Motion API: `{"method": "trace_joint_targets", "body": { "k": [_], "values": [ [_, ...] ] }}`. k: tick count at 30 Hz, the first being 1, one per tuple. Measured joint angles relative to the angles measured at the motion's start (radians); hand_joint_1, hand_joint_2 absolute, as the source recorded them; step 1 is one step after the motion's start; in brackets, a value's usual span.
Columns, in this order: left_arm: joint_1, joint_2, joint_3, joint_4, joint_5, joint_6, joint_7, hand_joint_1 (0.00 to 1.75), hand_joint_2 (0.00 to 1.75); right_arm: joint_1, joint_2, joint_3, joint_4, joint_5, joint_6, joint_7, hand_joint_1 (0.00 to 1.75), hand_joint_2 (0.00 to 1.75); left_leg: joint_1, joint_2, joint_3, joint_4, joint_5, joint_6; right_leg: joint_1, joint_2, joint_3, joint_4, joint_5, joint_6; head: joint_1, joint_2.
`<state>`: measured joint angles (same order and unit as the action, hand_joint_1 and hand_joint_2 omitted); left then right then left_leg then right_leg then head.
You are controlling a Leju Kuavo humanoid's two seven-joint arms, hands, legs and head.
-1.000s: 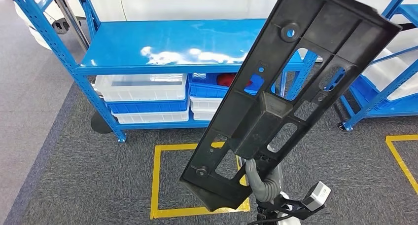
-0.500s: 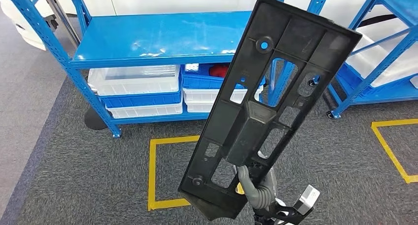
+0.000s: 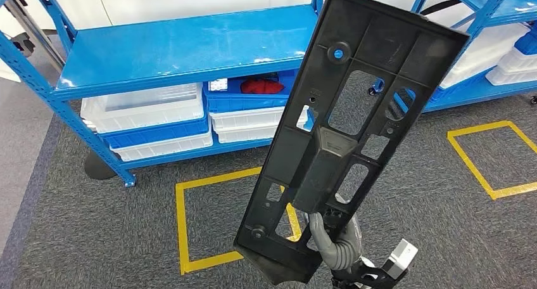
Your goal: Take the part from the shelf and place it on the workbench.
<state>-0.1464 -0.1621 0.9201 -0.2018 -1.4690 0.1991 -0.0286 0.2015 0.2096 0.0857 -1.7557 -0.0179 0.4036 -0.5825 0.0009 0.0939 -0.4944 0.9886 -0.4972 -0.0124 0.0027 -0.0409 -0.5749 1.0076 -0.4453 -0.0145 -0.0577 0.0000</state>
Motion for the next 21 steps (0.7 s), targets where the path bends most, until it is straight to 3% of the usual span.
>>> {"method": "trace_joint_targets", "body": {
  "k": [2, 4, 5, 6, 7, 9, 11, 13, 15, 17, 19, 21],
  "values": [
    [-0.003, -0.004, -0.006, 0.0, -0.009, -0.005, 0.009, 0.0, 1.75, 0.007, 0.002, -0.007, -0.015, -0.001, 0.002, 0.003, 1.75, 1.75, 0.003, -0.033, -0.021, 0.049, -0.037, -0.009, -0.006, 0.018, -0.002, -0.008, 0.007, -0.013, 0.0, 0.0],
    [0.002, -0.008, -0.013, 0.0, -0.016, -0.014, 0.02, 0.0, 1.75, 0.015, 0.006, -0.013, -0.027, -0.002, 0.001, 0.007, 1.75, 1.75, 0.006, -0.074, -0.081, 0.18, -0.105, -0.015, -0.006, 0.039, -0.006, -0.009, 0.011, -0.021, 0.0, 0.0],
    [0.004, -0.009, -0.015, 0.0, -0.019, -0.019, 0.024, 0.0, 1.75, 0.022, 0.007, -0.017, -0.031, -0.002, 0.0, 0.007, 1.75, 1.75, 0.007, -0.081, -0.114, 0.249, -0.131, -0.016, -0.005, 0.049, -0.007, -0.008, 0.012, -0.022, 0.0, 0.0],
    [0.005, -0.011, -0.017, 0.0, -0.02, -0.024, 0.03, 0.0, 1.75, 0.03, 0.008, -0.024, -0.035, -0.003, -0.002, 0.008, 1.75, 1.75, 0.007, -0.084, -0.136, 0.294, -0.14, -0.017, -0.004, 0.06, -0.008, -0.007, 0.013, -0.022, 0.0, 0.0],
    [0.005, -0.012, -0.019, 0.0, -0.02, -0.029, 0.036, 0.0, 1.75, 0.038, 0.008, -0.03, -0.038, -0.004, -0.003, 0.008, 1.75, 1.75, 0.007, -0.085, -0.139, 0.298, -0.127, -0.016, -0.004, 0.071, -0.009, -0.005, 0.013, -0.022, 0.0, 0.0],
    [0.009, -0.014, -0.021, 0.0, -0.018, -0.034, 0.049, 0.0, 1.75, 0.05, 0.008, -0.043, -0.044, -0.008, -0.002, 0.008, 1.75, 1.75, 0.008, -0.097, -0.093, 0.191, -0.051, -0.012, -0.004, 0.096, -0.008, 0.001, 0.012, -0.02, 0.0, 0.0],
    [0.021, -0.015, -0.021, 0.0, -0.013, -0.033, 0.056, 0.0, 1.75, 0.056, 0.008, -0.053, -0.049, -0.013, 0.006, 0.007, 1.75, 1.75, 0.011, -0.139, -0.039, 0.062, 0.0, -0.005, -0.003, 0.12, -0.014, 0.01, 0.012, -0.013, 0.0, 0.0],
    [0.032, -0.017, -0.02, 0.0, -0.005, -0.028, 0.057, 0.0, 1.75, 0.061, 0.008, -0.064, -0.053, -0.021, 0.013, 0.006, 1.75, 1.75, 0.01, -0.164, -0.026, 0.019, 0.003, 0.001, -0.006, 0.14, -0.027, 0.014, 0.017, 0.0, 0.0, 0.0],
    [0.036, -0.021, -0.019, 0.0, 0.005, -0.022, 0.057, 0.0, 1.75, 0.067, 0.008, -0.077, -0.056, -0.03, 0.019, 0.009, 1.75, 1.75, 0.012, -0.15, -0.026, 0.012, 0.01, 0.011, -0.007, 0.151, -0.035, 0.013, 0.023, 0.015, 0.0, 0.0],
    [0.038, -0.025, -0.016, 0.0, 0.015, -0.018, 0.059, 0.0, 1.75, 0.068, 0.008, -0.09, -0.057, -0.042, 0.026, 0.011, 1.75, 1.75, 0.017, -0.129, -0.025, 0.004, 0.019, 0.024, -0.003, 0.117, -0.05, 0.045, 0.0, 0.023, 0.0, 0.0],
    [0.043, -0.027, -0.011, 0.0, 0.025, -0.014, 0.062, 0.0, 1.75, 0.064, 0.008, -0.099, -0.055, -0.052, 0.035, 0.013, 1.75, 1.75, 0.018, -0.104, -0.026, 0.0, 0.022, 0.03, -0.005, 0.068, -0.103, 0.16, -0.066, 0.031, 0.0, 0.0],
    [0.047, -0.026, -0.002, 0.0, 0.037, -0.007, 0.066, 0.0, 1.75, 0.061, 0.008, -0.107, -0.049, -0.061, 0.043, 0.013, 1.75, 1.75, 0.016, -0.078, -0.029, 0.0, 0.022, 0.03, -0.012, 0.05, -0.16, 0.284, -0.116, 0.04, 0.0, 0.0]
  ]
}}
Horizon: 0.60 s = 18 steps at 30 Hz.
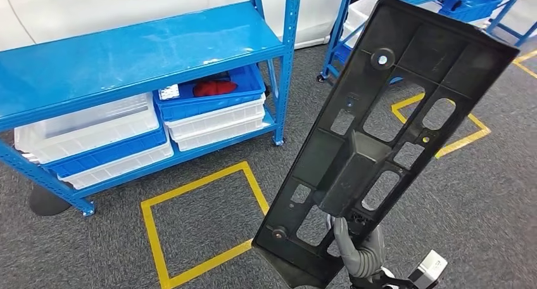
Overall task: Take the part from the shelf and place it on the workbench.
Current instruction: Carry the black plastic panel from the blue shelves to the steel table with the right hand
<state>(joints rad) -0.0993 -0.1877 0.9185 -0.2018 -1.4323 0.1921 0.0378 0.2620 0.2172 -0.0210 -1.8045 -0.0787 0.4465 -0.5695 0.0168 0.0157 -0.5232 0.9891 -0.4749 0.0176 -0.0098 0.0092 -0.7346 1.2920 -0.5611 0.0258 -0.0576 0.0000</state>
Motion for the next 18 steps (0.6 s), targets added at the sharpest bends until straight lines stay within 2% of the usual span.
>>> {"method": "trace_joint_targets", "body": {
  "k": [1, 2, 4, 5, 6, 7, 9, 11, 12, 13, 14, 15, 16, 17, 18],
  "values": [
    [0.001, 0.001, 0.005, 0.0, 0.006, 0.004, 0.003, 0.0, 1.75, -0.001, 0.0, -0.004, 0.004, -0.003, 0.004, 0.0, 1.75, 1.75, 0.0, 0.011, 0.0, 0.0, 0.0, -0.001, -0.003, -0.003, -0.006, 0.017, 0.002, 0.003, 0.0, 0.0],
    [0.001, 0.002, 0.011, 0.0, 0.013, 0.007, 0.006, 0.0, 1.75, -0.003, 0.0, -0.006, 0.008, -0.005, 0.007, 0.0, 1.75, 1.75, 0.0, 0.022, 0.001, 0.0, -0.001, -0.002, -0.006, -0.008, 0.011, -0.009, 0.024, 0.005, 0.0, 0.0],
    [0.002, 0.004, 0.022, 0.0, 0.025, 0.01, 0.012, 0.0, 1.75, -0.013, 0.0, -0.008, 0.016, -0.008, 0.014, 0.0, 1.75, 1.75, -0.002, 0.04, 0.006, 0.0, -0.005, -0.008, -0.008, -0.036, 0.088, -0.145, 0.086, 0.002, 0.0, 0.0],
    [0.003, 0.005, 0.028, 0.0, 0.029, 0.01, 0.015, 0.0, 1.75, -0.021, 0.0, -0.009, 0.02, -0.008, 0.018, 0.0, 1.75, 1.75, -0.004, 0.047, 0.007, 0.002, -0.008, -0.013, -0.005, -0.052, 0.123, -0.211, 0.105, -0.003, 0.0, 0.0],
    [0.004, 0.006, 0.034, 0.0, 0.032, 0.009, 0.018, 0.0, 1.75, -0.028, 0.0, -0.009, 0.022, -0.009, 0.02, 0.0, 1.75, 1.75, -0.007, 0.054, 0.008, 0.003, -0.01, -0.018, -0.001, -0.065, 0.144, -0.253, 0.113, -0.009, 0.0, 0.0],
    [0.005, 0.007, 0.038, 0.0, 0.034, 0.007, 0.023, 0.0, 1.75, -0.034, 0.0, -0.009, 0.023, -0.01, 0.022, 0.0, 1.75, 1.75, -0.01, 0.061, 0.009, 0.003, -0.012, -0.024, 0.003, -0.07, 0.151, -0.27, 0.111, -0.016, 0.0, 0.0],
    [0.003, 0.01, 0.043, 0.0, 0.033, 0.001, 0.035, 0.0, 1.75, -0.038, 0.0, -0.011, 0.024, -0.012, 0.022, -0.002, 1.75, 1.75, -0.011, 0.074, 0.011, 0.002, -0.015, -0.036, 0.004, -0.055, 0.149, -0.276, 0.112, -0.031, 0.0, 0.0],
    [0.001, 0.012, 0.045, 0.0, 0.029, -0.005, 0.042, 0.0, 1.75, -0.04, 0.0, -0.013, 0.024, -0.016, 0.021, -0.005, 1.75, 1.75, -0.008, 0.054, 0.004, 0.028, -0.039, -0.045, 0.0, -0.038, 0.151, -0.284, 0.116, -0.045, 0.0, 0.0],
    [0.0, 0.012, 0.046, 0.0, 0.027, -0.007, 0.041, 0.0, 1.75, -0.042, 0.0, -0.015, 0.024, -0.018, 0.021, -0.006, 1.75, 1.75, -0.007, 0.034, -0.013, 0.07, -0.066, -0.048, -0.002, -0.031, 0.153, -0.288, 0.119, -0.051, 0.0, 0.0],
    [-0.002, 0.013, 0.046, 0.0, 0.024, -0.01, 0.037, 0.0, 1.75, -0.045, 0.001, -0.016, 0.024, -0.021, 0.021, -0.008, 1.75, 1.75, -0.006, 0.013, -0.039, 0.134, -0.101, -0.049, -0.001, -0.023, 0.153, -0.288, 0.119, -0.055, 0.0, 0.0],
    [-0.006, 0.014, 0.047, 0.0, 0.021, -0.011, 0.029, 0.0, 1.75, -0.047, 0.001, -0.018, 0.024, -0.023, 0.021, -0.01, 1.75, 1.75, -0.006, 0.002, -0.069, 0.207, -0.133, -0.05, 0.001, -0.014, 0.152, -0.288, 0.119, -0.058, 0.0, 0.0],
    [-0.009, 0.014, 0.047, 0.0, 0.017, -0.013, 0.02, 0.0, 1.75, -0.047, 0.002, -0.02, 0.024, -0.025, 0.022, -0.011, 1.75, 1.75, -0.006, -0.003, -0.094, 0.266, -0.154, -0.051, 0.003, -0.003, 0.153, -0.288, 0.119, -0.06, 0.0, 0.0],
    [-0.011, 0.014, 0.047, 0.0, 0.009, -0.013, 0.01, 0.0, 1.75, -0.047, 0.002, -0.023, 0.024, -0.027, 0.022, -0.013, 1.75, 1.75, -0.007, -0.005, -0.105, 0.294, -0.154, -0.051, 0.004, 0.009, 0.154, -0.287, 0.119, -0.06, 0.0, 0.0],
    [-0.012, 0.014, 0.045, 0.0, 0.0, -0.013, 0.002, 0.0, 1.75, -0.046, 0.003, -0.026, 0.023, -0.028, 0.022, -0.015, 1.75, 1.75, -0.006, -0.006, -0.097, 0.281, -0.134, -0.049, 0.005, 0.021, 0.156, -0.286, 0.119, -0.06, 0.0, 0.0],
    [-0.012, 0.014, 0.041, 0.0, -0.01, -0.012, -0.005, 0.0, 1.75, -0.046, 0.004, -0.028, 0.022, -0.029, 0.023, -0.017, 1.75, 1.75, -0.006, -0.01, -0.075, 0.232, -0.098, -0.047, 0.005, 0.035, 0.157, -0.285, 0.118, -0.059, 0.0, 0.0]
  ]
}}
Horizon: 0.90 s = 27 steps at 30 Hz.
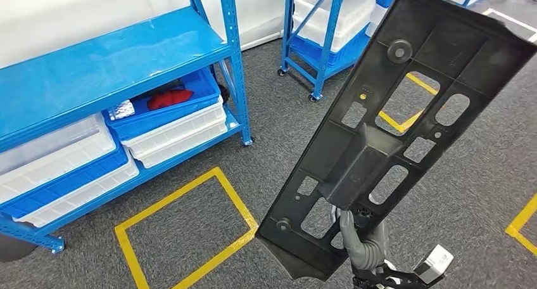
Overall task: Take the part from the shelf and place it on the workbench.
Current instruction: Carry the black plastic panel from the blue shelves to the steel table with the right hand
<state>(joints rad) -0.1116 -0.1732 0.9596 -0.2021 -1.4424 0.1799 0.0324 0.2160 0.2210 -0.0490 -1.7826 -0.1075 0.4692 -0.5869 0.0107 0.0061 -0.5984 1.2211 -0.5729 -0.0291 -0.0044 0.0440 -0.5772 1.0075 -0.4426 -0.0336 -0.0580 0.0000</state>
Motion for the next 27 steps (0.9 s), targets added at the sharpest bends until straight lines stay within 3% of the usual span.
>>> {"method": "trace_joint_targets", "body": {
  "k": [2, 4, 5, 6, 8, 10, 12, 13, 14, 15, 17, 19, 21, 23, 25, 27],
  "values": [
    [0.0, 0.001, -0.009, 0.0, -0.012, 0.001, -0.011, 0.0, 1.75, 0.0, 0.006, -0.005, -0.003, -0.006, 0.004, -0.003, 1.75, 1.75, 0.002, -0.039, 0.052, -0.131, 0.069, 0.007, 0.001, 0.026, -0.003, 0.007, -0.001, 0.005, 0.0, 0.0],
    [-0.006, 0.002, -0.015, 0.0, -0.013, 0.004, -0.022, 0.0, 1.75, -0.001, 0.013, -0.009, -0.003, -0.015, 0.015, -0.003, 1.75, 1.75, 0.003, -0.075, 0.076, -0.205, 0.084, 0.013, -0.001, 0.047, -0.02, 0.015, 0.004, 0.016, 0.0, 0.0],
    [-0.011, 0.002, -0.017, 0.0, -0.012, 0.006, -0.029, 0.0, 1.75, -0.001, 0.016, -0.011, -0.002, -0.018, 0.024, -0.003, 1.75, 1.75, 0.002, -0.079, 0.077, -0.213, 0.08, 0.016, -0.003, 0.057, -0.028, 0.016, 0.008, 0.024, 0.0, 0.0],
    [-0.019, 0.001, -0.019, 0.0, -0.011, 0.01, -0.037, 0.0, 1.75, -0.002, 0.017, -0.013, 0.0, -0.019, 0.033, -0.003, 1.75, 1.75, 0.004, -0.07, 0.078, -0.219, 0.079, 0.021, -0.003, 0.064, -0.034, 0.014, 0.012, 0.031, 0.0, 0.0],
    [-0.035, 0.001, -0.024, 0.0, -0.005, 0.02, -0.058, 0.0, 1.75, -0.008, 0.019, -0.015, 0.01, -0.02, 0.05, -0.004, 1.75, 1.75, 0.008, -0.052, 0.079, -0.228, 0.088, 0.033, -0.001, 0.038, -0.045, 0.031, 0.003, 0.043, 0.0, 0.0],
    [-0.049, 0.001, -0.027, 0.0, 0.007, 0.029, -0.077, 0.0, 1.75, -0.024, 0.02, -0.013, 0.025, -0.018, 0.06, -0.006, 1.75, 1.75, 0.008, -0.027, 0.083, -0.234, 0.092, 0.041, -0.001, -0.014, -0.088, 0.123, -0.047, 0.053, 0.001, 0.0],
    [-0.055, 0.002, -0.023, 0.0, 0.036, 0.035, -0.093, 0.0, 1.75, -0.038, 0.021, -0.01, 0.045, -0.017, 0.064, -0.009, 1.75, 1.75, 0.005, -0.001, 0.083, -0.233, 0.091, 0.044, -0.007, -0.035, -0.153, 0.253, -0.1, 0.061, 0.0, 0.0],
    [-0.056, 0.003, -0.018, 0.0, 0.055, 0.038, -0.098, 0.0, 1.75, -0.042, 0.021, -0.007, 0.056, -0.017, 0.065, -0.011, 1.75, 1.75, 0.004, 0.012, 0.083, -0.233, 0.089, 0.043, -0.009, -0.038, -0.17, 0.287, -0.104, 0.064, 0.001, 0.0],
    [-0.056, 0.004, -0.011, 0.0, 0.07, 0.04, -0.101, 0.0, 1.75, -0.045, 0.021, -0.004, 0.066, -0.017, 0.066, -0.012, 1.75, 1.75, 0.004, 0.023, 0.085, -0.233, 0.088, 0.042, -0.011, -0.041, -0.168, 0.283, -0.09, 0.065, 0.001, 0.0],
    [-0.056, 0.004, -0.003, 0.0, 0.08, 0.04, -0.101, 0.0, 1.75, -0.049, 0.021, 0.0, 0.077, -0.019, 0.066, -0.014, 1.75, 1.75, 0.004, 0.034, 0.088, -0.233, 0.086, 0.04, -0.012, -0.047, -0.144, 0.237, -0.06, 0.065, 0.001, 0.0],
    [-0.051, 0.004, 0.008, 0.0, 0.086, 0.04, -0.091, 0.0, 1.75, -0.062, 0.021, 0.006, 0.097, -0.029, 0.066, -0.017, 1.75, 1.75, 0.001, 0.051, 0.095, -0.233, 0.079, 0.033, -0.006, -0.081, -0.067, 0.094, -0.003, 0.056, 0.001, 0.0],
    [-0.039, 0.005, 0.016, 0.0, 0.085, 0.039, -0.073, 0.0, 1.75, -0.075, 0.022, 0.009, 0.114, -0.042, 0.066, -0.02, 1.75, 1.75, -0.003, 0.065, 0.101, -0.234, 0.073, 0.025, 0.004, -0.103, -0.028, 0.017, 0.01, 0.039, 0.001, 0.0],
    [-0.024, 0.007, 0.021, 0.0, 0.083, 0.034, -0.037, 0.0, 1.75, -0.08, 0.022, 0.01, 0.126, -0.05, 0.064, -0.023, 1.75, 1.75, -0.005, 0.079, 0.107, -0.237, 0.069, 0.015, 0.008, -0.09, -0.028, 0.011, 0.005, 0.024, 0.0, 0.0],
    [-0.009, 0.01, 0.027, 0.0, 0.082, 0.026, 0.017, 0.0, 1.75, -0.08, 0.022, 0.01, 0.133, -0.054, 0.061, -0.028, 1.75, 1.75, -0.003, 0.067, 0.106, -0.224, 0.053, 0.005, 0.004, -0.073, -0.024, 0.004, 0.007, 0.012, 0.0, 0.0],
    [0.002, 0.015, 0.038, 0.0, 0.086, 0.016, 0.066, 0.0, 1.75, -0.081, 0.023, 0.011, 0.137, -0.057, 0.056, -0.034, 1.75, 1.75, 0.0, 0.028, 0.067, -0.138, 0.001, 0.0, -0.001, -0.057, -0.021, -0.003, 0.01, 0.001, 0.0, 0.0],
    [0.0, 0.018, 0.047, 0.0, 0.09, 0.007, 0.099, 0.0, 1.75, -0.082, 0.024, 0.01, 0.142, -0.06, 0.052, -0.038, 1.75, 1.75, 0.0, 0.009, 0.0, 0.005, -0.061, -0.001, 0.001, -0.042, -0.02, -0.003, 0.009, -0.004, 0.0, 0.0]
  ]
}}
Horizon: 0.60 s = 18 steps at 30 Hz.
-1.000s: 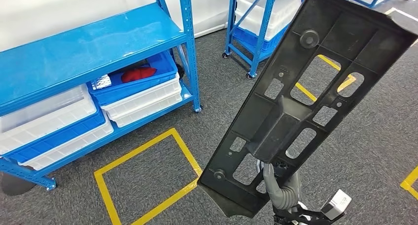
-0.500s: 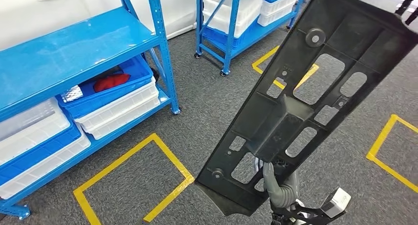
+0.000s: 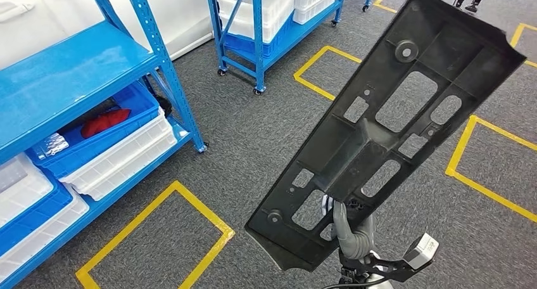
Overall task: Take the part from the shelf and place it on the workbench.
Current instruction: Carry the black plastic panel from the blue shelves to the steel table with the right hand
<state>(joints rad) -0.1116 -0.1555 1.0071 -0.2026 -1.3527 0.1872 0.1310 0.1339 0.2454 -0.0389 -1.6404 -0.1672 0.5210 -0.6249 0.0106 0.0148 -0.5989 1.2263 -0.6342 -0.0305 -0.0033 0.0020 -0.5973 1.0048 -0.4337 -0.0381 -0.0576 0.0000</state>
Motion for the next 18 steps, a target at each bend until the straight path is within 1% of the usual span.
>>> {"method": "trace_joint_targets", "body": {
  "k": [1, 2, 3, 4, 5, 6, 7, 8, 9, 10, 11, 12, 13, 14, 15, 16, 17, 18],
  "values": [
    [-0.004, 0.0, 0.003, 0.0, 0.0, -0.003, 0.009, 0.0, 1.75, 0.0, 0.0, 0.0, 0.003, 0.0, 0.0, 0.0, 1.75, 1.75, 0.0, -0.002, -0.022, 0.047, -0.011, -0.001, 0.001, 0.009, 0.001, 0.001, -0.001, -0.001, 0.0, 0.0],
    [-0.008, 0.001, 0.005, 0.0, -0.002, -0.004, 0.015, 0.0, 1.75, 0.0, 0.0, -0.001, 0.006, -0.001, 0.0, 0.0, 1.75, 1.75, 0.0, -0.002, -0.028, 0.058, -0.001, -0.001, 0.001, 0.021, 0.003, 0.002, -0.001, -0.001, 0.0, 0.0],
    [-0.008, 0.002, 0.006, 0.0, -0.004, -0.004, 0.018, 0.0, 1.75, 0.0, 0.0, -0.001, 0.009, -0.001, 0.0, 0.0, 1.75, 1.75, 0.001, -0.004, -0.014, 0.025, 0.031, 0.0, 0.001, 0.034, 0.005, 0.004, -0.002, 0.0, 0.0, 0.0],
    [-0.007, 0.003, 0.007, 0.0, -0.006, -0.002, 0.017, 0.0, 1.75, 0.0, 0.001, -0.001, 0.011, -0.001, 0.0, 0.0, 1.75, 1.75, 0.003, -0.013, 0.014, -0.042, 0.075, 0.002, 0.001, 0.048, 0.007, 0.007, -0.003, 0.002, 0.0, 0.0],
    [-0.004, 0.004, 0.008, 0.0, -0.008, 0.0, 0.01, 0.0, 1.75, -0.001, 0.002, -0.001, 0.014, -0.002, 0.0, 0.0, 1.75, 1.75, 0.005, -0.032, 0.041, -0.111, 0.109, 0.004, 0.001, 0.061, 0.006, 0.011, -0.005, 0.005, 0.0, 0.0],
    [-0.001, 0.005, 0.008, 0.0, -0.011, 0.004, -0.002, 0.0, 1.75, -0.003, 0.003, 0.0, 0.017, -0.004, 0.0, 0.001, 1.75, 1.75, 0.007, -0.05, 0.064, -0.172, 0.132, 0.006, 0.001, 0.074, 0.002, 0.016, -0.005, 0.009, 0.0, 0.0],
    [0.001, 0.006, 0.008, 0.0, -0.014, 0.011, -0.02, 0.0, 1.75, -0.005, 0.004, 0.0, 0.021, -0.007, -0.001, 0.002, 1.75, 1.75, 0.007, -0.065, 0.076, -0.208, 0.14, 0.008, 0.001, 0.084, -0.004, 0.019, -0.004, 0.015, 0.0, 0.0],
    [0.003, 0.006, 0.007, 0.0, -0.019, 0.02, -0.046, 0.0, 1.75, -0.007, 0.005, 0.0, 0.026, -0.009, -0.002, 0.002, 1.75, 1.75, 0.006, -0.071, 0.078, -0.219, 0.135, 0.011, 0.0, 0.093, -0.01, 0.02, -0.001, 0.021, 0.0, 0.0],
    [0.003, 0.006, 0.006, 0.0, -0.025, 0.032, -0.075, 0.0, 1.75, -0.008, 0.006, -0.001, 0.032, -0.011, -0.002, 0.003, 1.75, 1.75, 0.005, -0.066, 0.079, -0.225, 0.136, 0.015, -0.001, 0.103, -0.014, 0.019, 0.003, 0.028, 0.0, 0.0],
    [0.004, 0.006, 0.004, 0.0, -0.031, 0.044, -0.105, 0.0, 1.75, -0.009, 0.006, -0.002, 0.037, -0.013, -0.003, 0.002, 1.75, 1.75, 0.006, -0.058, 0.08, -0.227, 0.139, 0.021, -0.001, 0.103, -0.017, 0.018, 0.004, 0.034, 0.0, 0.0],
    [0.004, 0.006, 0.0, 0.0, -0.039, 0.055, -0.133, 0.0, 1.75, -0.009, 0.006, -0.002, 0.043, -0.013, -0.003, 0.0, 1.75, 1.75, 0.008, -0.049, 0.082, -0.23, 0.143, 0.028, 0.0, 0.09, -0.021, 0.026, -0.001, 0.039, 0.0, 0.0],
    [0.005, 0.007, -0.005, 0.0, -0.047, 0.064, -0.154, 0.0, 1.75, -0.01, 0.006, -0.003, 0.047, -0.014, -0.004, -0.003, 1.75, 1.75, 0.01, -0.039, 0.084, -0.234, 0.146, 0.034, 0.001, 0.069, -0.033, 0.051, -0.017, 0.044, 0.0, 0.0],
    [0.006, 0.008, -0.01, -0.001, -0.055, 0.071, -0.167, 0.0, 1.75, -0.01, 0.006, -0.003, 0.051, -0.015, -0.004, -0.006, 1.75, 1.75, 0.011, -0.028, 0.085, -0.237, 0.148, 0.039, 0.0, 0.043, -0.056, 0.099, -0.044, 0.048, 0.0, 0.0],
    [0.008, 0.01, -0.014, -0.001, -0.061, 0.077, -0.175, 0.0, 1.75, -0.009, 0.006, -0.003, 0.054, -0.016, -0.004, -0.01, 1.75, 1.75, 0.008, -0.018, 0.086, -0.237, 0.148, 0.042, -0.002, 0.021, -0.088, 0.166, -0.077, 0.052, 0.0, 0.0],
    [0.009, 0.013, -0.018, -0.001, -0.066, 0.08, -0.177, 0.0, 1.75, -0.007, 0.006, -0.004, 0.057, -0.017, -0.004, -0.012, 1.75, 1.75, 0.007, -0.006, 0.086, -0.237, 0.147, 0.043, -0.005, 0.011, -0.124, 0.238, -0.106, 0.056, 0.0, 0.0],
    [0.01, 0.015, -0.021, -0.001, -0.069, 0.082, -0.176, 0.0, 1.75, -0.003, 0.006, -0.004, 0.06, -0.018, -0.005, -0.015, 1.75, 1.75, 0.006, 0.005, 0.086, -0.237, 0.146, 0.043, -0.008, 0.008, -0.153, 0.293, -0.122, 0.059, 0.0, 0.0],
    [0.01, 0.017, -0.025, -0.001, -0.072, 0.082, -0.173, 0.0, 1.75, 0.001, 0.006, -0.005, 0.063, -0.017, -0.008, -0.017, 1.75, 1.75, 0.005, 0.016, 0.088, -0.237, 0.144, 0.042, -0.011, 0.005, -0.163, 0.313, -0.119, 0.061, 0.0, 0.0],
    [0.011, 0.018, -0.028, -0.001, -0.074, 0.08, -0.167, 0.0, 1.75, 0.005, 0.006, -0.006, 0.065, -0.013, -0.014, -0.02, 1.75, 1.75, 0.005, 0.026, 0.091, -0.237, 0.141, 0.04, -0.012, 0.001, -0.152, 0.291, -0.098, 0.062, 0.0, 0.0]
  ]
}}
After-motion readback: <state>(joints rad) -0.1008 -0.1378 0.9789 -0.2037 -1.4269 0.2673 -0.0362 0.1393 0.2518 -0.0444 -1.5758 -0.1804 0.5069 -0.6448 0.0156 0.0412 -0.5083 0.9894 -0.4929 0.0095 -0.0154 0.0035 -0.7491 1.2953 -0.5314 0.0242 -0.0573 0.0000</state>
